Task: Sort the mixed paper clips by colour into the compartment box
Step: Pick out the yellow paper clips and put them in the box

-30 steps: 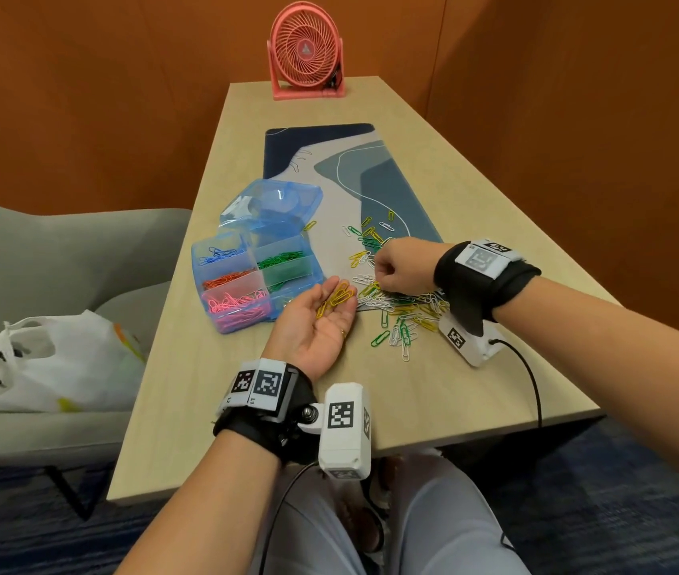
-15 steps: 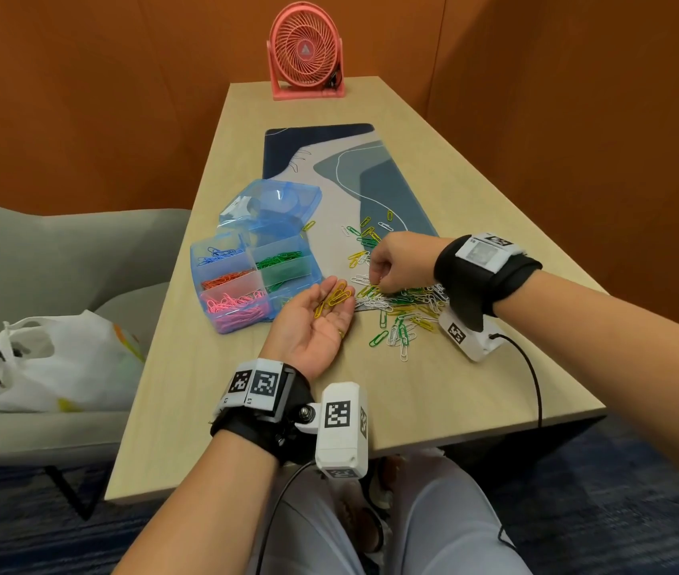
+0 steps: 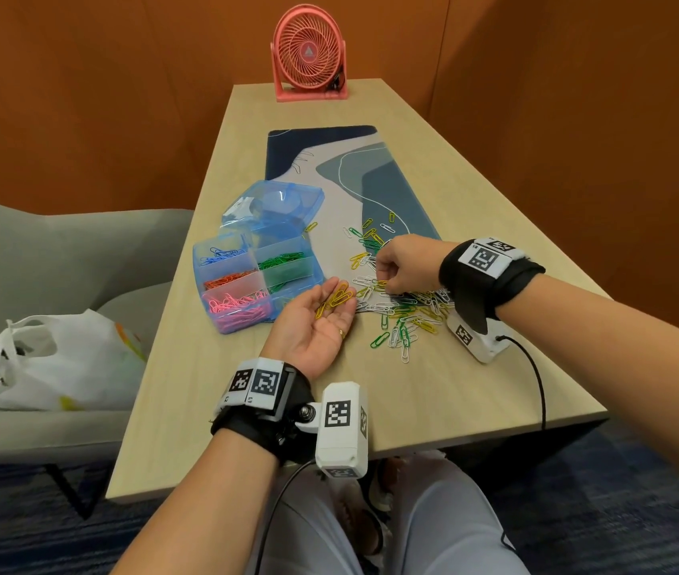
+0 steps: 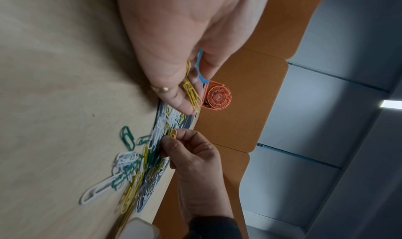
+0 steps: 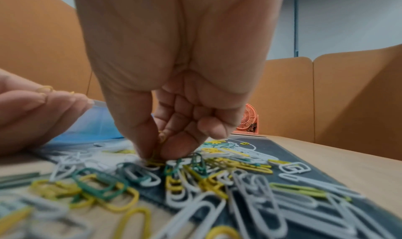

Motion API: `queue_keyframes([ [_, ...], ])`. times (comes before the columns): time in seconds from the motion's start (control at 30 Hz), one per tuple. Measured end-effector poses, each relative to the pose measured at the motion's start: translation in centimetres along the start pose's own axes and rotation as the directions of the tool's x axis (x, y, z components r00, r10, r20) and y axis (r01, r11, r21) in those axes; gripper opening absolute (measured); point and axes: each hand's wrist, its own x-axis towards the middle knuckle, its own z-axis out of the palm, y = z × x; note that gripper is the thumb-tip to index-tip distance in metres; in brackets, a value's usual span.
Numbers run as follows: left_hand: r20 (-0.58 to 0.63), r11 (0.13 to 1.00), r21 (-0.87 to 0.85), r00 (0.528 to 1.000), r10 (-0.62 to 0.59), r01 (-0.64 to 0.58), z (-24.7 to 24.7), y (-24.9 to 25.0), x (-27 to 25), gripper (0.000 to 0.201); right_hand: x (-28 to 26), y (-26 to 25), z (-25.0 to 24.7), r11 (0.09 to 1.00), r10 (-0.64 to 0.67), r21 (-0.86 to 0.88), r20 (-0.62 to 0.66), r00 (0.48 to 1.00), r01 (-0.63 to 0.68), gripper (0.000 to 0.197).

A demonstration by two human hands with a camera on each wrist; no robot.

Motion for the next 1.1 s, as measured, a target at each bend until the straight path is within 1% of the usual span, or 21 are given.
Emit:
queue_keyframes([
  [0.1,-0.008,1.000,0.000,1.000,-0.002,0.002,0.0,0.0,0.1,0.026,-0.1,0.2,-0.3,1.000,0.011,-0.002,-0.015,1.000,-0.011,0.010],
  [0.2,-0.016,1.000,0.010,1.000,-0.002,0.003,-0.1,0.1,0.0,0.027,-0.3,0.3,-0.4,1.000,0.023,0.010,-0.005,1.000,-0.023,0.008],
  [0.33,-0.022,1.000,0.011,1.000,0.003,-0.002,-0.1,0.1,0.0,0.027,-0.2,0.7,-0.5,0.991,0.042,0.130,0.001,0.999,-0.042,0.013],
  [0.43,-0.019,1.000,0.012,1.000,0.000,0.000,0.0,0.1,0.1,0.027,0.0,0.9,-0.4,0.979,0.078,0.189,-0.019,0.997,-0.073,0.006],
  [0.5,-0.019,1.000,0.003,1.000,-0.002,0.002,-0.1,0.1,0.2,0.026,0.0,1.1,-0.5,0.973,0.095,0.216,-0.033,0.995,-0.086,0.005],
  [0.6,-0.023,1.000,0.002,1.000,-0.002,0.002,0.0,0.0,0.2,0.026,-0.2,0.9,-1.1,0.976,0.087,0.209,-0.123,0.989,-0.059,0.015],
  [0.67,-0.025,1.000,0.027,1.000,0.001,0.000,0.2,0.0,0.1,0.025,-0.4,0.4,-1.7,0.967,0.057,0.254,-0.137,0.989,-0.021,0.020],
  [0.8,-0.023,0.997,0.079,0.999,-0.023,0.025,1.0,-0.3,0.0,0.027,-0.8,-1.3,-2.0,0.956,-0.057,0.286,-0.035,0.998,0.065,0.022],
  [0.87,-0.017,0.997,0.071,0.999,-0.035,0.036,1.3,-0.5,-0.1,0.029,-0.8,-1.5,-2.1,0.953,-0.063,0.295,-0.015,0.998,0.064,0.022],
  [0.93,-0.020,0.998,0.057,0.999,-0.039,0.040,1.5,-0.7,-0.1,0.028,-1.0,-1.1,-2.2,0.965,-0.026,0.260,-0.036,0.999,0.035,0.012],
  [1.0,-0.015,0.998,0.059,0.999,-0.035,0.036,1.6,-0.9,-0.2,0.025,-1.4,-0.3,-2.2,0.988,0.032,0.154,-0.017,0.999,-0.029,0.002],
  [1.1,0.006,0.998,0.061,1.000,-0.030,0.030,1.6,-1.0,-0.4,0.018,-2.4,0.8,-1.4,0.992,0.126,0.010,0.161,0.979,-0.130,0.009],
])
